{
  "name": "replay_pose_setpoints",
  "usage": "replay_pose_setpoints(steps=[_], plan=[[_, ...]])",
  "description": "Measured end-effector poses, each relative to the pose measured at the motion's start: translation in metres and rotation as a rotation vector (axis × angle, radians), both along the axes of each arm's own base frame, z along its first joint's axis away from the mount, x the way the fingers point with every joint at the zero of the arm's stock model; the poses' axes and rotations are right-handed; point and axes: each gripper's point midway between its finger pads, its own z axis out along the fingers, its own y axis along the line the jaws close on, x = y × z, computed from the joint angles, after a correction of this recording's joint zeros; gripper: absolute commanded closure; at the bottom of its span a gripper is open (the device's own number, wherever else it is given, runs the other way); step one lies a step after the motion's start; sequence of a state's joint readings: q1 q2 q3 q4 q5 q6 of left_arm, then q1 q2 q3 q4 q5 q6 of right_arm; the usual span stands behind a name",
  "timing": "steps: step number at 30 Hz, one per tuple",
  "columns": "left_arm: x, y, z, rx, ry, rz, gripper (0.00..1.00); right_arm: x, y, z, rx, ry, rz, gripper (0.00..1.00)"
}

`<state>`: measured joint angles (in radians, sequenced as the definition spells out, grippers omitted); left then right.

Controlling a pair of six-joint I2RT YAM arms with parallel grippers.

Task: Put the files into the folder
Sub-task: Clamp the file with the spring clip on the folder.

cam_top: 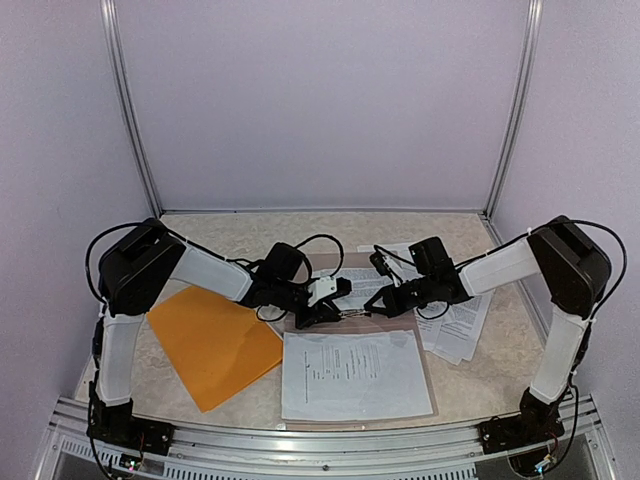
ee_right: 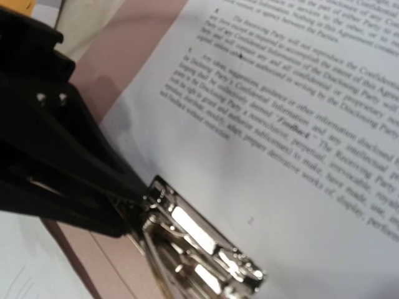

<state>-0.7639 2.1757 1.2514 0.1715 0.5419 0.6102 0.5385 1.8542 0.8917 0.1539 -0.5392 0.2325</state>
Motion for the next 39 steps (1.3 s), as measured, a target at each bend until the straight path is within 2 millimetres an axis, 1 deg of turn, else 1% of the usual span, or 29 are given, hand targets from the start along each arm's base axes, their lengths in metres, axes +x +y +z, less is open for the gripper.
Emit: replay_pose_setpoints(steps=[14, 39], plan=[[0.001, 0.004, -0.001, 0.01, -0.013, -0.015, 0.87, 0.002, 0.0, -0.014, 0.041, 0.019, 0.044, 1.0], [0.002, 0.008, -0.001, 0.012, -0.022, -0.024, 0.87, 0.005, 0.003, -0.021, 0.077, -0.026, 0.049, 1.0]])
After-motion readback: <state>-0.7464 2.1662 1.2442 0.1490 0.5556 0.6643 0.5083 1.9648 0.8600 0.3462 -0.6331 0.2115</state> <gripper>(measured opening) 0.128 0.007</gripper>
